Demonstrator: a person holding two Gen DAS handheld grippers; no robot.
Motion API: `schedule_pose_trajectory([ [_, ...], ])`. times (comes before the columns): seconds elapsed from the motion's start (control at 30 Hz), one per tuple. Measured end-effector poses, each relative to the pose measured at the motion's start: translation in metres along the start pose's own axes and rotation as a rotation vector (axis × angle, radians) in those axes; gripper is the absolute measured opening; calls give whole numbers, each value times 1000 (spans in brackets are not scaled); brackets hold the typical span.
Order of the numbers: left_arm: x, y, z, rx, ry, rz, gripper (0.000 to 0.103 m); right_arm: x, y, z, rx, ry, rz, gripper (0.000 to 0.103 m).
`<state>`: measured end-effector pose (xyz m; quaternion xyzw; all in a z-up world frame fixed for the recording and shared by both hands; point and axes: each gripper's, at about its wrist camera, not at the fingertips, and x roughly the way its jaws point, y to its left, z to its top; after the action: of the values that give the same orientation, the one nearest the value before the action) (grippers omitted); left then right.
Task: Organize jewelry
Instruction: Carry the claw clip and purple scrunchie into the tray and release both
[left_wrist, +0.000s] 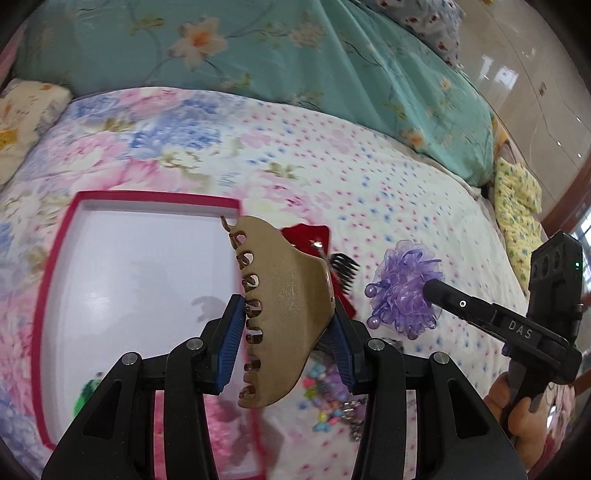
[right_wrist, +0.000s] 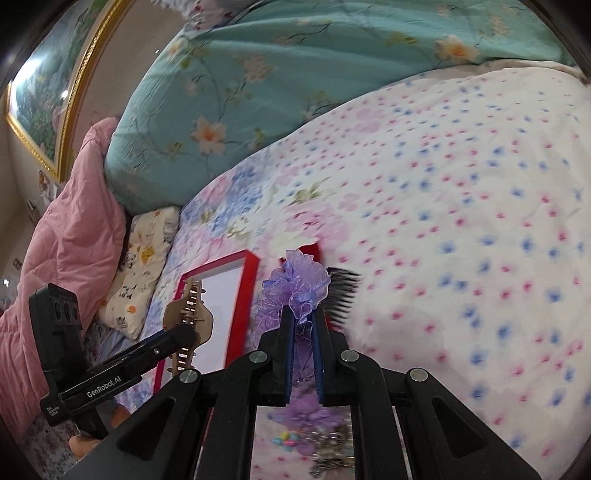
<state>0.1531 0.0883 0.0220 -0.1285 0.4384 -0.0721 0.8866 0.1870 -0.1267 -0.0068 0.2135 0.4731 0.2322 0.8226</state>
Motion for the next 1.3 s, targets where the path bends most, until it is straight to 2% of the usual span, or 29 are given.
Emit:
schedule_pose_trajectory([
  [0.37, -20, 62, 2, -64, -30, 81, 43, 61, 64, -1, -68, 79, 81, 8],
  [0.63, -10, 109, 18, -93, -32, 144, 43, 111, 101, 2, -103, 122, 105, 8],
  [0.87, 19, 137, 39, -100, -2, 190, 43, 158, 107, 14, -92, 158, 89, 8],
  [1.03, 39, 143, 46, -72, 21, 224, 43, 185, 106, 17, -102, 196, 69, 8],
  [1.3, 62, 151, 48, -61, 54, 259, 43, 206, 110, 20, -134, 216, 36, 9],
])
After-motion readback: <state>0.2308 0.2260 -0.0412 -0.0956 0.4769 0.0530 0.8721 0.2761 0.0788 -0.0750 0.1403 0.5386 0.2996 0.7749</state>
